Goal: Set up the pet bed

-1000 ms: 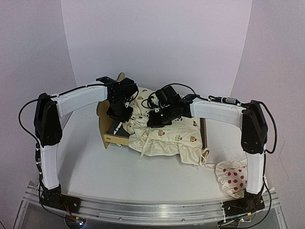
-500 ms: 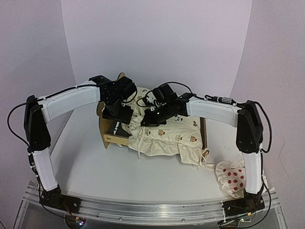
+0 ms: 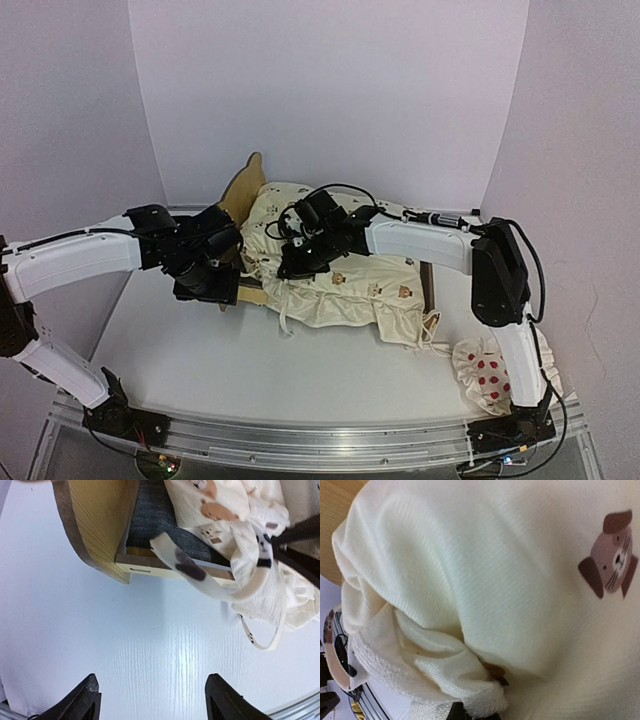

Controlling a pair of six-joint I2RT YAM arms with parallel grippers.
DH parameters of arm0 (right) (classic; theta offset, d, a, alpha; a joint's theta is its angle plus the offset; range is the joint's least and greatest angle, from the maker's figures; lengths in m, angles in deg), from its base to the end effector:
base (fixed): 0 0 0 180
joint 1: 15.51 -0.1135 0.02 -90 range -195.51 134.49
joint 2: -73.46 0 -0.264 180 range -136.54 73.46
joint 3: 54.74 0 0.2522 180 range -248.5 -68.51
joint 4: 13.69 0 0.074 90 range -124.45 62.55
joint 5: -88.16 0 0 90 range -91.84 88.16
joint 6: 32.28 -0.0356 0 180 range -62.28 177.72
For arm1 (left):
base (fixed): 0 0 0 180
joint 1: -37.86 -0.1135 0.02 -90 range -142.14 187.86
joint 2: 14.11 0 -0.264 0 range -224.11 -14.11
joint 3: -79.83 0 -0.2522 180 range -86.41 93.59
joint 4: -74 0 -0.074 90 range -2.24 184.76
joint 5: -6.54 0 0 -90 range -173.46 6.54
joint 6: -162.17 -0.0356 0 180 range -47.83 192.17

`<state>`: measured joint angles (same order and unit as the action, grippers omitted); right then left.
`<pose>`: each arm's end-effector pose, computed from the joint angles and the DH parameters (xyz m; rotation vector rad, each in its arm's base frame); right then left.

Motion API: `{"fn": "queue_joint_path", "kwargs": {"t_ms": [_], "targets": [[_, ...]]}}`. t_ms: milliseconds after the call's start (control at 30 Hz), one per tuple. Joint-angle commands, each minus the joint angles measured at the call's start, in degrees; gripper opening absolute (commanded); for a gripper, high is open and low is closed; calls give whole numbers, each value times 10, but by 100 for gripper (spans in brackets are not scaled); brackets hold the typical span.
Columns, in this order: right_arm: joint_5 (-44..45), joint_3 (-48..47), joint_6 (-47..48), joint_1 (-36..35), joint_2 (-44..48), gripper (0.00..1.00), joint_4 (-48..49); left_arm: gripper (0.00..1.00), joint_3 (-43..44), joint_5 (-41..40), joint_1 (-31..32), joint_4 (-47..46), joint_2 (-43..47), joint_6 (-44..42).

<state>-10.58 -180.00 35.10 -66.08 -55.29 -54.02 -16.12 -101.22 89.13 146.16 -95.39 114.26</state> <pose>0.3234 0.4018 0.2284 -0.6743 2.3766 0.7790 0.1773 -0.2037 0.2856 0.1382 2.6694 -0.0670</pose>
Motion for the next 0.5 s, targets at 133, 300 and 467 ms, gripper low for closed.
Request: {"fn": "queue_joint_path", "kwargs": {"t_ms": [133,300,467], "targets": [[73,-169,-37,-2,-44,0,-20,60,-128,37,11,-165,70,51],[151,-159,-35,-3,-59,0,-29,52,-178,37,12,-239,71,67],[198,-147,-37,-3,-76,0,-50,49,-207,25,12,-301,53,67]]}}
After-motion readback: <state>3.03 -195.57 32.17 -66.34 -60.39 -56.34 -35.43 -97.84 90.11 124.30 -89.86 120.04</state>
